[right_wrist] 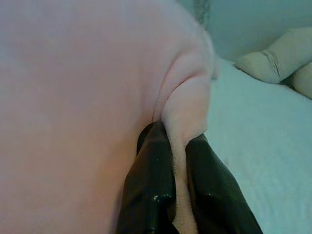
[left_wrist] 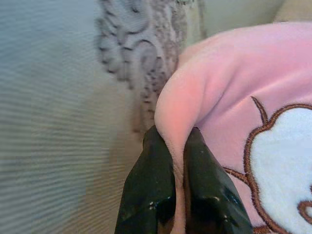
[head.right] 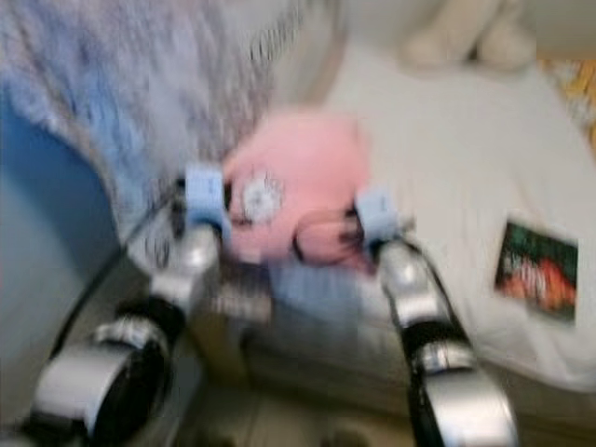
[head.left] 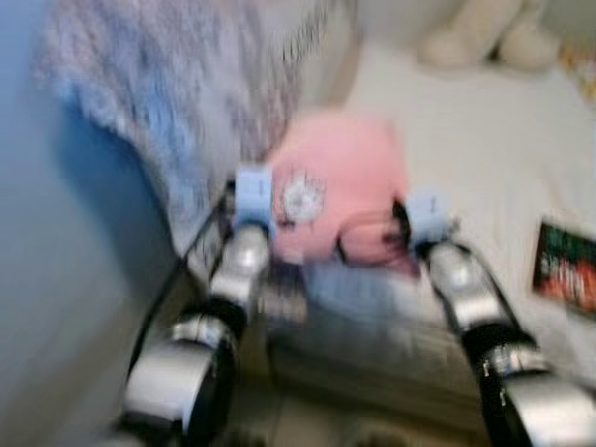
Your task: Clean up the room
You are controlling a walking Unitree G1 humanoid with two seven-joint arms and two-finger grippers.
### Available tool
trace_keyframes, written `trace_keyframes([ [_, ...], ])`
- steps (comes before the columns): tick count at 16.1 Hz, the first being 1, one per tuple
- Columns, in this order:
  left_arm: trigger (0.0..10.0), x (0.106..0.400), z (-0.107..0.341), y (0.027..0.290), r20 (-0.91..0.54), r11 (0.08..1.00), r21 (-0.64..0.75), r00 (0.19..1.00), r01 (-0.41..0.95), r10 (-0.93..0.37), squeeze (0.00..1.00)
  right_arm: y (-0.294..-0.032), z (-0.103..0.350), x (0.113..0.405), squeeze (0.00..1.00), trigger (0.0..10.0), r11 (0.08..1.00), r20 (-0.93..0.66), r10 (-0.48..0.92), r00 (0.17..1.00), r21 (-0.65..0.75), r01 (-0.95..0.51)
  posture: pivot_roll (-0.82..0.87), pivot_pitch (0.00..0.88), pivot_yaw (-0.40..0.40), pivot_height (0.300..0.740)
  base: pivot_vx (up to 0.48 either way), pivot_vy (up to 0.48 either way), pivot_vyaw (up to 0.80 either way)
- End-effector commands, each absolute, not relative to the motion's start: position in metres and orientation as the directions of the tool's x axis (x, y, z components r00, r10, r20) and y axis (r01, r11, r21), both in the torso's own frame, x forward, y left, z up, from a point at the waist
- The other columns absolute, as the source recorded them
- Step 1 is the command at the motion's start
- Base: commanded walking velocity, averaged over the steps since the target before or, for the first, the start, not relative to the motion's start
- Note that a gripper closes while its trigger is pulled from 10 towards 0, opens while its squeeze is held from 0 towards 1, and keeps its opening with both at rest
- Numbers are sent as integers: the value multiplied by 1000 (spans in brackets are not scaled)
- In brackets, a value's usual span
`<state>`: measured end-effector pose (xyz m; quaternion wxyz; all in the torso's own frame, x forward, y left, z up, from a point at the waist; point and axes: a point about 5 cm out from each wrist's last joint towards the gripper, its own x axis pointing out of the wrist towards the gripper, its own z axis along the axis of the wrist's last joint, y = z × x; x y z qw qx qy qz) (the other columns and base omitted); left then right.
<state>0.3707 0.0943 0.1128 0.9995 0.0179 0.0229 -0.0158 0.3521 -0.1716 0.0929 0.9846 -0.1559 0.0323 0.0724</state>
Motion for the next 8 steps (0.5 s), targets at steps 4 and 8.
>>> trace_keyframes([
  [4,10000,345,157,84,253,974,21,942,225,-223,0,-210,134,293,0,10000,950,264,-108,959,-258,178,-247,0,63,740,0,0,0],
  [8,10000,318,145,55,212,930,-25,911,367,-353,0,-200,108,249,0,10000,950,183,-164,969,-237,205,-250,0,71,740,240,0,0],
])
